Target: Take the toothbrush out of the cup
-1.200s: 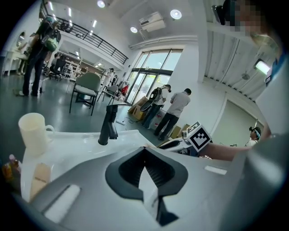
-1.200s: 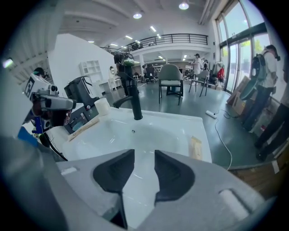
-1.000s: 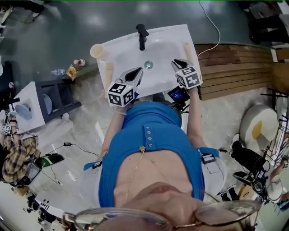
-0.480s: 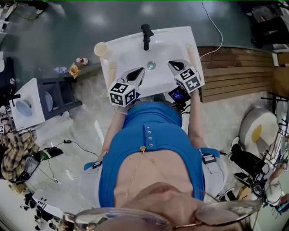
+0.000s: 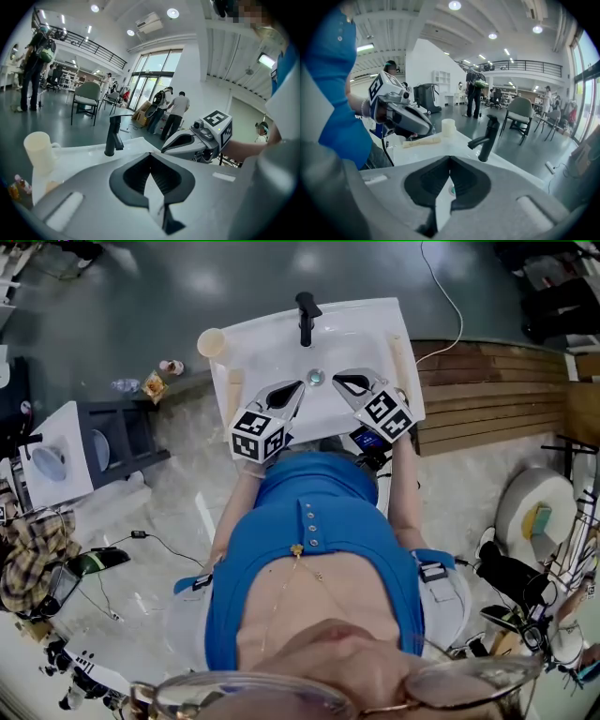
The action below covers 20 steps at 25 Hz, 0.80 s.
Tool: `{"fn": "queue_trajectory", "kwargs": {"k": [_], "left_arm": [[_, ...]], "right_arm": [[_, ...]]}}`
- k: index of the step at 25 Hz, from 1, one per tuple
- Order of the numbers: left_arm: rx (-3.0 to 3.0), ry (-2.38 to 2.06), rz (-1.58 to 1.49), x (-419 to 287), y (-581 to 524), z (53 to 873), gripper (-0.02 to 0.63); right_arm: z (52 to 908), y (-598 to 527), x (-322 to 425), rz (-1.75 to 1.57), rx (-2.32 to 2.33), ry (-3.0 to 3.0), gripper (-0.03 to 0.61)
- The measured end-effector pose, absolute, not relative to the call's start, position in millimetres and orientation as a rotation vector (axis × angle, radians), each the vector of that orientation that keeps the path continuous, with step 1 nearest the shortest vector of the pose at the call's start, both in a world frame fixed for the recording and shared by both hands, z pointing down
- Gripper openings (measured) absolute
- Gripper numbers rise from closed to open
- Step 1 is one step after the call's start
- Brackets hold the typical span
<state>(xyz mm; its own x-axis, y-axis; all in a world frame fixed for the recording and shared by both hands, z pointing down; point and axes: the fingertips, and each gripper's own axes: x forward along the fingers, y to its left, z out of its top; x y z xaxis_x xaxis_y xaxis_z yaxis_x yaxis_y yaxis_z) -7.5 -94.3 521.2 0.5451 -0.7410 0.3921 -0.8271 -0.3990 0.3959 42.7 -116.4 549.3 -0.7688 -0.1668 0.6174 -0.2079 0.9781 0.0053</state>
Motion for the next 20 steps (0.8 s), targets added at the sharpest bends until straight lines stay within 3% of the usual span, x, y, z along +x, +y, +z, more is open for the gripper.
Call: {"fn": "queue_trajectory", "kwargs": {"k": [20], "left_arm": [[2.427,-1.274,0.062,-1,-100,451,0.002]], "right_arm": [[450,-106,18,0.026,0.304,-2.848,0.002]]}}
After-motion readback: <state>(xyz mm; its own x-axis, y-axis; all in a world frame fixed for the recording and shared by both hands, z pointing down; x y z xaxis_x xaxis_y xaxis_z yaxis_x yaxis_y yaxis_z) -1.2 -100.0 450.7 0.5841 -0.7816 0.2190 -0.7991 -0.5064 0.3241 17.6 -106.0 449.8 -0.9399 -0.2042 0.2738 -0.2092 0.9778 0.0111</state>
